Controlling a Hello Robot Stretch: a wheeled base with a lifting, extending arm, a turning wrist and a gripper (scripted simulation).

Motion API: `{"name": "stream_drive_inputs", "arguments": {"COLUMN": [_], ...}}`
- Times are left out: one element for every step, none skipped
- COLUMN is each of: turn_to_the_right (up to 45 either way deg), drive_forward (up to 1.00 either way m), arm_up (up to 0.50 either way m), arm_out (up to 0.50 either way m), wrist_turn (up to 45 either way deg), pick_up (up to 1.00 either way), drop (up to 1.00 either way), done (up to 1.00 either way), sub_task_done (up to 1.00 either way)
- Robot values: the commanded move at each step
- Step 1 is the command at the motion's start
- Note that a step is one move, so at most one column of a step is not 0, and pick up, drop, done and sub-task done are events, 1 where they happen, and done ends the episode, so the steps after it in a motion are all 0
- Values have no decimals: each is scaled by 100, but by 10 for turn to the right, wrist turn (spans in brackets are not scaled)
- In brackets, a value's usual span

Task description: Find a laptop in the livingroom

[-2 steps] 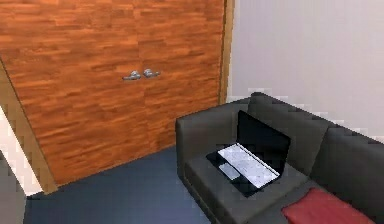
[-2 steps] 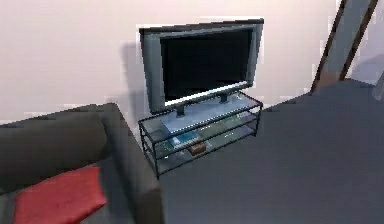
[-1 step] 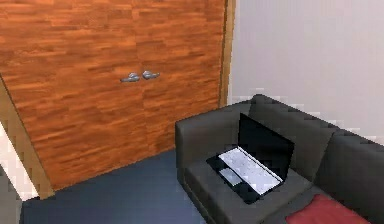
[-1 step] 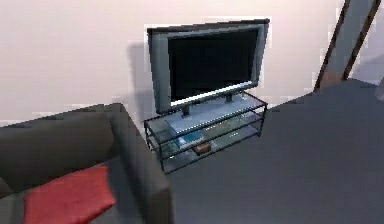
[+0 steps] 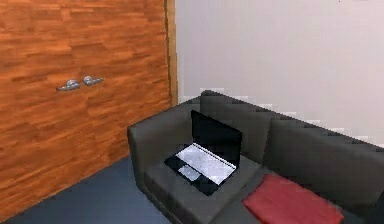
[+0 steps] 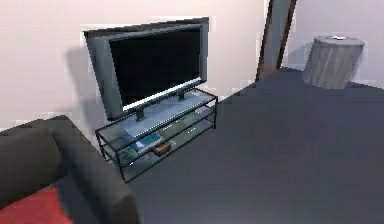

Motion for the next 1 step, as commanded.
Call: {"name": "stream_drive_inputs", "arguments": {"turn_to_the_right": [0], "drive_forward": [0], "arm_up": [0], "arm_out": [0], "wrist_turn": [0], "pick_up": [0], "drop": [0], "done": [100], "sub_task_done": [0]}}
